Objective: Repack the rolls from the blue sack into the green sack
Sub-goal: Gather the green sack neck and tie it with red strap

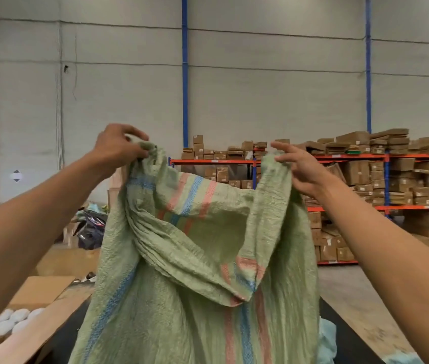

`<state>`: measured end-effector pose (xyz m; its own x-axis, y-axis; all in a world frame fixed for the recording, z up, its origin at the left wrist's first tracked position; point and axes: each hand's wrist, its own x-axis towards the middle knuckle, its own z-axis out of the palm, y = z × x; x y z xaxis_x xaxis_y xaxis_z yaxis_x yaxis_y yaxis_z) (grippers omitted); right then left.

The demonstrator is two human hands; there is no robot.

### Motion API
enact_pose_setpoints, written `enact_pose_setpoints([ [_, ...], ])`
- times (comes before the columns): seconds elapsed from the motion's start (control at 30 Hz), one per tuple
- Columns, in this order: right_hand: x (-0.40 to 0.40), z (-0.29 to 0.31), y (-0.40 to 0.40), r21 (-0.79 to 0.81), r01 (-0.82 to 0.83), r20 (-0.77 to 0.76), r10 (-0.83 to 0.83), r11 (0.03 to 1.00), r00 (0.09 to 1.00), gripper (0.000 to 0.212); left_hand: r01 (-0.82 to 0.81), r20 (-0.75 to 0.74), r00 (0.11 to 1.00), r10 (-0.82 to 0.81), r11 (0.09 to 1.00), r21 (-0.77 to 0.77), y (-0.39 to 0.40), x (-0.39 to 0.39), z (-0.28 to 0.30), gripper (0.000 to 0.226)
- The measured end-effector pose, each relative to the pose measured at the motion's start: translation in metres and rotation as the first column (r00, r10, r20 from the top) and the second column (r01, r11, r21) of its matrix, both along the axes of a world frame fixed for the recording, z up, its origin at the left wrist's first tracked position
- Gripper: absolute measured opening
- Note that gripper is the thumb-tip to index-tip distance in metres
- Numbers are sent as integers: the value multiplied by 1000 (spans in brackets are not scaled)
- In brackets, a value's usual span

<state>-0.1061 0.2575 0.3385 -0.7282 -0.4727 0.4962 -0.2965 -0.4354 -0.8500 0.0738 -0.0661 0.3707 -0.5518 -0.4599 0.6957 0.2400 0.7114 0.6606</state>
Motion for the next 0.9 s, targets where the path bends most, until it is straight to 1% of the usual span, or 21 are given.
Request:
enact_pose_setpoints([
  [0.07, 15, 12, -21, 101, -81, -66, 88, 992, 994, 46, 200, -52, 979, -197, 978, 61, 24, -10, 6, 19],
  [0.13, 31, 21, -44, 167, -143, -103, 162, 976, 981, 47, 366, -116, 930, -350, 910, 192, 45, -20, 10, 16],
  [0.17, 38, 24, -56, 171, -136, -133, 160, 976, 978, 47, 428, -168, 903, -396, 871, 243, 54, -23, 11, 18],
  [0.2, 44, 26, -67, 164, -105, -181, 135, 981, 974, 45, 497, -218, 866, -450, 822, 277, 60, -26, 11, 21],
  [0.27, 52, 29, -86, 136, 7, -281, 32, 991, 959, 38, 642, -280, 766, -579, 712, 285, 71, -28, 6, 28],
  [0.3, 54, 31, -92, 110, 57, -304, -21, 992, 953, 38, 701, -294, 713, -637, 657, 276, 75, -28, 3, 32],
  [0.33, 56, 32, -97, 75, 95, -306, -68, 993, 950, 40, 735, -293, 678, -675, 625, 262, 77, -30, -2, 38],
  [0.37, 57, 34, -99, 34, 120, -295, -105, 992, 950, 43, 744, -279, 668, -690, 622, 244, 76, -32, -7, 44],
  [0.4, 59, 36, -101, -11, 125, -271, -123, 992, 955, 45, 736, -257, 677, -689, 642, 216, 75, -33, -13, 50],
  [0.47, 60, 38, -103, -84, 69, -183, -83, 994, 980, 47, 696, -204, 717, -667, 703, 146, 71, -34, -24, 58],
  [0.5, 61, 37, -104, -108, 37, -148, -53, 993, 988, 48, 692, -171, 720, -673, 713, 111, 69, -34, -29, 63],
  [0.53, 61, 35, -105, -122, 22, -134, -39, 992, 990, 49, 707, -144, 706, -694, 702, 85, 68, -34, -34, 70],
  [0.6, 60, 31, -104, -136, 27, -165, -50, 990, 985, 45, 749, -120, 662, -740, 659, 65, 66, -35, -39, 79],
  [0.67, 61, 28, -103, -124, 47, -212, -72, 991, 975, 42, 770, -120, 638, -761, 632, 85, 66, -37, -44, 79],
  [0.7, 61, 26, -103, -108, 62, -230, -85, 992, 970, 42, 765, -105, 644, -758, 638, 84, 67, -39, -47, 78],
  [0.77, 63, 24, -100, -66, 78, -250, -92, 995, 964, 41, 720, -48, 693, -719, 693, 25, 68, -43, -54, 75],
  [0.83, 64, 24, -96, -8, 25, -233, -26, 1000, 972, 40, 668, -39, 744, -667, 744, 10, 69, -48, -59, 75],
  [0.9, 64, 22, -91, 58, -67, -218, 78, 996, 973, 38, 650, -68, 759, -648, 759, 29, 69, -54, -62, 71],
])
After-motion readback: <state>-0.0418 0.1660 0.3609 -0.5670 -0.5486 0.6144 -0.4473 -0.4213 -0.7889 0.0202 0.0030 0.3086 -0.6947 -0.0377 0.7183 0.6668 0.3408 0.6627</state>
